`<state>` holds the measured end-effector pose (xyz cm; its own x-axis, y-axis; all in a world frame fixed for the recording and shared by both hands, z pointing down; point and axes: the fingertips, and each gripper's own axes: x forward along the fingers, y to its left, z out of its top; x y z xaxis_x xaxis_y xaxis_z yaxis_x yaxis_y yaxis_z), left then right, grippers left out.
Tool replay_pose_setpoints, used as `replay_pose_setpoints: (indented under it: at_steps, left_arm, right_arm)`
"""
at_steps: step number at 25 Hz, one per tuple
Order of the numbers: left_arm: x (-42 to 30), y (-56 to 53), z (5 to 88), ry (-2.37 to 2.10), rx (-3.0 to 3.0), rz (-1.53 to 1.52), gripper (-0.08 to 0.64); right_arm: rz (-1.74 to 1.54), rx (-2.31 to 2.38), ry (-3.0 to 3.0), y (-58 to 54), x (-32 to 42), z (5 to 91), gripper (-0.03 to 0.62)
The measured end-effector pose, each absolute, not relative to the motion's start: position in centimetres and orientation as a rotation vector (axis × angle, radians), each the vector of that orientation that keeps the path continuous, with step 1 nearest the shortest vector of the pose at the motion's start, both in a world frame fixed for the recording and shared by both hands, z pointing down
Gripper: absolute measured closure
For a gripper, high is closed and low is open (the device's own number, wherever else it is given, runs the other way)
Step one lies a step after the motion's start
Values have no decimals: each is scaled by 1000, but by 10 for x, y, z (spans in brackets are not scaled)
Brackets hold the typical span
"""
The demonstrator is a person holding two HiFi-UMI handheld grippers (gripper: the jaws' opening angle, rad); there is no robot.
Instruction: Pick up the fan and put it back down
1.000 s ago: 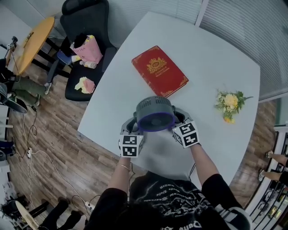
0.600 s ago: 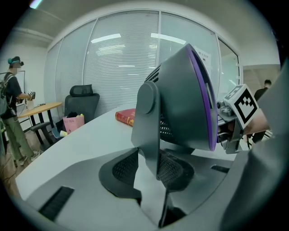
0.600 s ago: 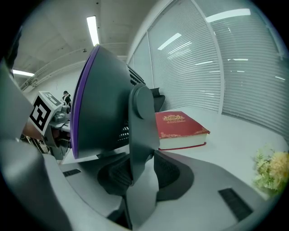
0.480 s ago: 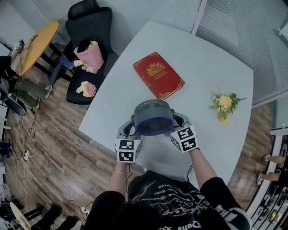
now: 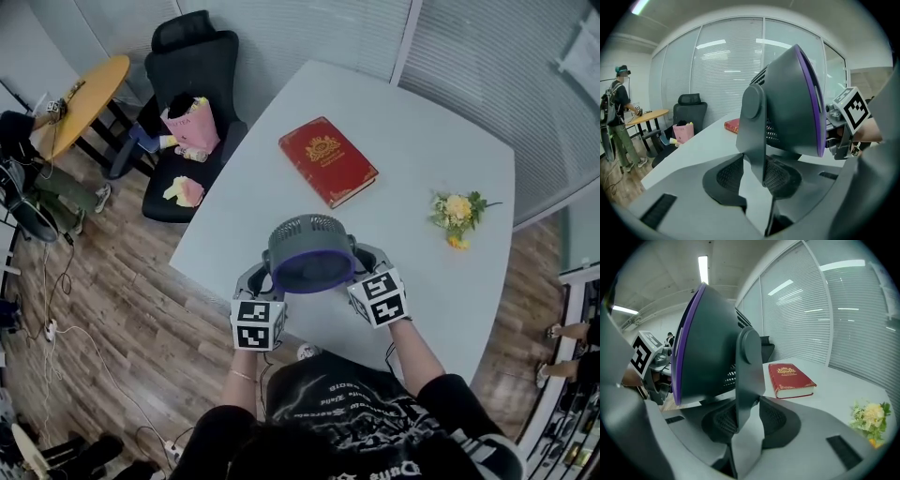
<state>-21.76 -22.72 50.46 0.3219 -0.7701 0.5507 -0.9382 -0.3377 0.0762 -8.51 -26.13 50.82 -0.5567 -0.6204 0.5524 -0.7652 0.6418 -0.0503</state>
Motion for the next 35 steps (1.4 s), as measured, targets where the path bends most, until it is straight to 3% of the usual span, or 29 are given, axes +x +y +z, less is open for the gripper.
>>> replay_pose_setpoints:
  at_steps: [18, 35]
  left_arm:
    - [-239, -121, 468, -1541, 2225, 621, 451]
    - [-208, -73, 468, -1394, 2378, 638, 453]
  right_arm:
    - [357, 1144, -2401, -149, -105, 468, 483]
    - [367, 1324, -2316, -80, -71, 470, 480]
